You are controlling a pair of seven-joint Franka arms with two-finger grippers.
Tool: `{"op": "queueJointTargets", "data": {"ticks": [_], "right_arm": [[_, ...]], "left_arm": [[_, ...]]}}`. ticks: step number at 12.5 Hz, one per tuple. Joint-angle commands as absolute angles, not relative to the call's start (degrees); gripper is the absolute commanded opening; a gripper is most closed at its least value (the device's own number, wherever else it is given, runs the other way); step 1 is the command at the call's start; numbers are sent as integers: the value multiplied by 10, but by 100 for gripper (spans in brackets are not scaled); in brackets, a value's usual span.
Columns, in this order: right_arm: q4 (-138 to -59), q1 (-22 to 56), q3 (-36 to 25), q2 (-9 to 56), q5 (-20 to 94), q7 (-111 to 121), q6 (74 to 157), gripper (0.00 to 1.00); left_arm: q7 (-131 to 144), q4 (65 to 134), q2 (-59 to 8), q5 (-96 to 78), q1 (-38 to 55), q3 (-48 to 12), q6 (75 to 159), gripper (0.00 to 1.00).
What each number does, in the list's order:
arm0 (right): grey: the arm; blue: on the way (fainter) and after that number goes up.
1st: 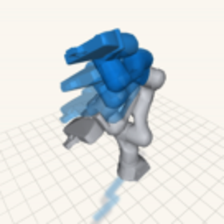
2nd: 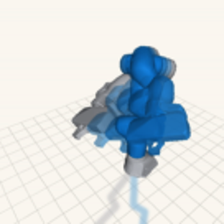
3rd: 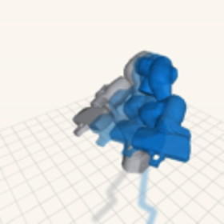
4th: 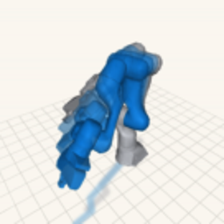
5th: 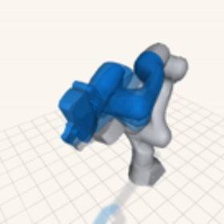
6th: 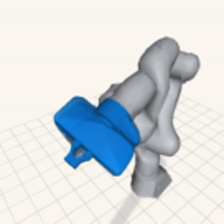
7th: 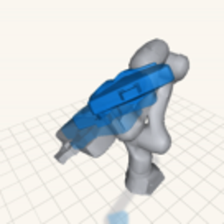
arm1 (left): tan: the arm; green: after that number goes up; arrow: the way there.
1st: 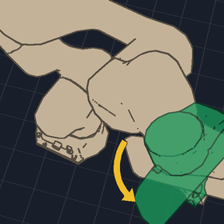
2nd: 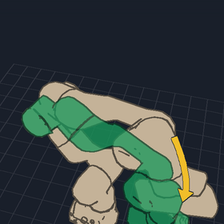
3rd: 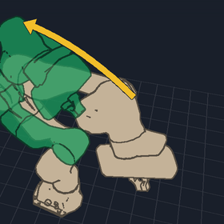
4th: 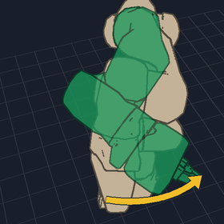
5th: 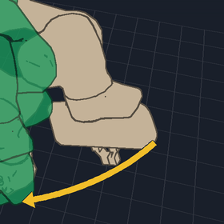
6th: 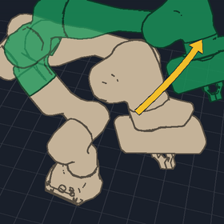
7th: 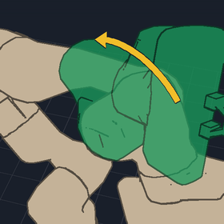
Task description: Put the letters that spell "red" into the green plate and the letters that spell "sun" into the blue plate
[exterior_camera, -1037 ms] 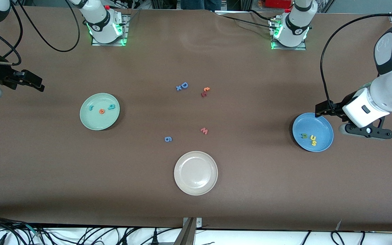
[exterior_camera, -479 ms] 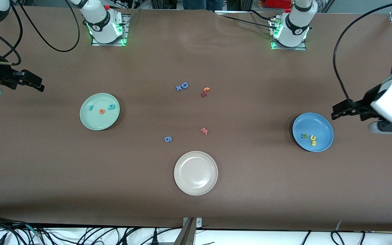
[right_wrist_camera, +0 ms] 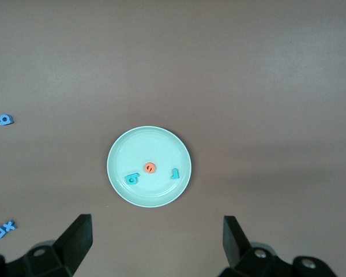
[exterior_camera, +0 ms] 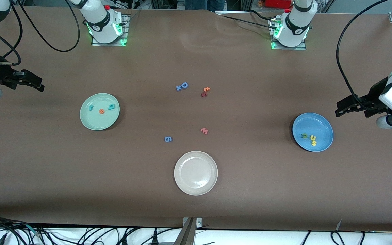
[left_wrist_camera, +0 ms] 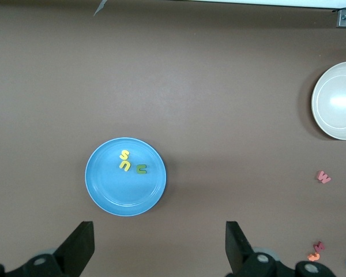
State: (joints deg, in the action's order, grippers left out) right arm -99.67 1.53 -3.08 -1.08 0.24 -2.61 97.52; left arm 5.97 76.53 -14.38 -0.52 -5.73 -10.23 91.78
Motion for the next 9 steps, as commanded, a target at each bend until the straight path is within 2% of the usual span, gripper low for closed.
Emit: {"op": "queueJointTargets", "data": {"ticks": [1,4,9], "right_arm": [[-996,9,-26,-17,4,-26,970,100],[-996,9,-26,-17,4,-26,970,100],[-996,9,-26,-16,4,-26,970,100]], "left_arm": [[64,764,-135,-9,-60,-105,905,100],[57,797,-111,-12,-62,-101,911,100],[62,988,24,-12,-48,-98,1005,100]]}}
